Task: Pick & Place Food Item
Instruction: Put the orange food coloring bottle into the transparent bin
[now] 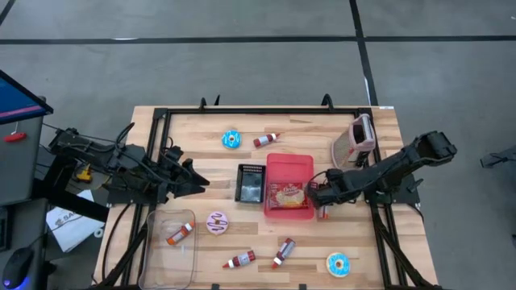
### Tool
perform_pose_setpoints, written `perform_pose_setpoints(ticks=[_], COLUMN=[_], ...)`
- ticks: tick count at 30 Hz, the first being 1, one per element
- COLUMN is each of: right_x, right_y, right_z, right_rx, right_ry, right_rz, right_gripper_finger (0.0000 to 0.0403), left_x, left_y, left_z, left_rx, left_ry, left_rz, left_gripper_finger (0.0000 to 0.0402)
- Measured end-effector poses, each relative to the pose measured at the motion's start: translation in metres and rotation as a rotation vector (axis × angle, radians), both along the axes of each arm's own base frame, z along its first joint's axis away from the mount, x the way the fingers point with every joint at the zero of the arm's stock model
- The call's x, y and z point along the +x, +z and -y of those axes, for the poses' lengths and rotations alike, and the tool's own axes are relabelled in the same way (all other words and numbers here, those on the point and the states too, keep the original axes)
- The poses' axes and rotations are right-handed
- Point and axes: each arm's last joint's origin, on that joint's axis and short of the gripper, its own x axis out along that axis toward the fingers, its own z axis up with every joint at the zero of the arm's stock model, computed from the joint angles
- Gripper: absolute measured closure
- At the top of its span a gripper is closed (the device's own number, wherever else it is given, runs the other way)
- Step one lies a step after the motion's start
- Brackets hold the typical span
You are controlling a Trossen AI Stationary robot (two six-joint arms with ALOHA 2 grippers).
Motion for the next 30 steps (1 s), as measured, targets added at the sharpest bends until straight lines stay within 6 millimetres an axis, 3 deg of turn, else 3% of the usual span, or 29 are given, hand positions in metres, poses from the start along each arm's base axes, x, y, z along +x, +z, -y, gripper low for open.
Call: perform_pose_setpoints(ticks=[7,14,22,30], right_x=[-0.021,-0.028,0.002,0.021], right_y=[0.058,0.116,0.151,0.163], right_z=[-0.010,-0.010,0.014,0.047], right_rx=[-0.084,-0.267,-0.498,-0.619], right_ry=[0.007,0.006,0.042,0.129], right_rz=[0.185,0.616,0.845,0.816], right_gripper_finger=[0.0292,0.0294,0.0293,0.0293], left_x=[0.000,0.009,0.057,0.103], left_y=[-0.002,-0.007,-0.028,-0.040], left_z=[-0.001,-0.012,-0.045,-0.057], left_rx=[0.009,-0.016,-0.418,-0.418], left_ry=[0.020,0.194,0.424,0.297], left_rz=[-0.022,-0.056,-0.142,-0.077], left_gripper_finger=[0.0209,0.0193,0.0125,0.0090])
